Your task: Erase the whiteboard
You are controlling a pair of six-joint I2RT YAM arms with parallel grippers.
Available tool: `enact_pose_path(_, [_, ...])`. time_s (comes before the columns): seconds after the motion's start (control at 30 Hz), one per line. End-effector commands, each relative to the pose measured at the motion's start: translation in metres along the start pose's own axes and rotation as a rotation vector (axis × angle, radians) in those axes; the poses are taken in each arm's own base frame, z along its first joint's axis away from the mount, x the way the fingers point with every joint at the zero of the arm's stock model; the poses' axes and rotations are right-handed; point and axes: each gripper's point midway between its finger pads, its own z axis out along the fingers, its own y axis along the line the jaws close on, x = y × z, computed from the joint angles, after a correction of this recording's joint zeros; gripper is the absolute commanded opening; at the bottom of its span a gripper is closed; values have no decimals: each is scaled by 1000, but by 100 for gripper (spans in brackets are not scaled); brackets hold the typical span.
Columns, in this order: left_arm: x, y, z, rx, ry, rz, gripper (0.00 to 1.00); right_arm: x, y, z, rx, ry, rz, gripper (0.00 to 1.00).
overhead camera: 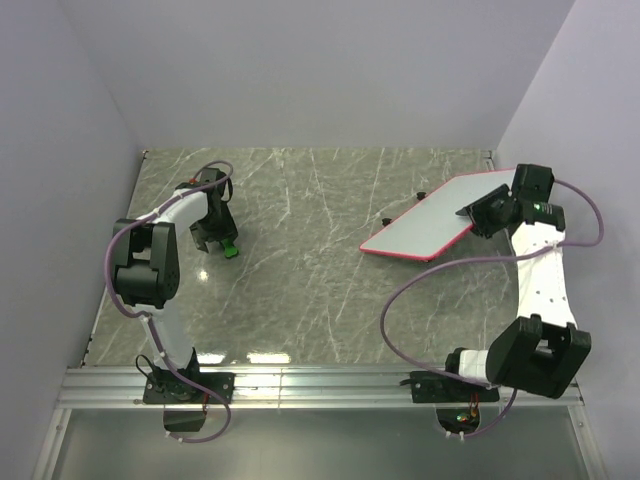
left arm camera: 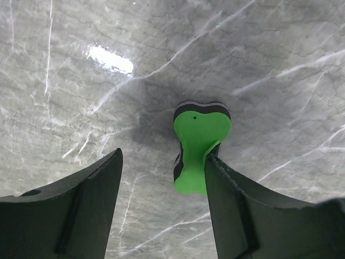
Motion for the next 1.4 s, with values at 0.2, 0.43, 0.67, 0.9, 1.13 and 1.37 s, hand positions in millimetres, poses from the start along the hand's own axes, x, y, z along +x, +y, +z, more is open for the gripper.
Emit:
enact_pose_path(0.2, [19, 1, 5, -69, 36, -1, 68, 22, -21, -19, 15, -4, -2, 69])
enact_pose_path(0.43, [24, -1, -5, -80, 45, 3, 68, 15, -19, -42, 51, -55, -5, 76])
enact_pose_path(0.67, [17, 1, -27, -88, 17, -31, 99, 7, -36, -79, 160, -167, 30, 86])
enact_pose_path(0.9, [9, 0, -55, -84, -3, -49, 99, -12, -21, -129, 135, -310, 31, 90])
enact_pose_path(1.13, [-29, -51, -117, 91, -100, -34, 99, -18, 32, -158, -51, -333, -32, 89])
enact_pose_path(1.37, [-31, -186, -202, 524, -174, 211, 98, 16, 58, -144, -168, -168, -78, 89])
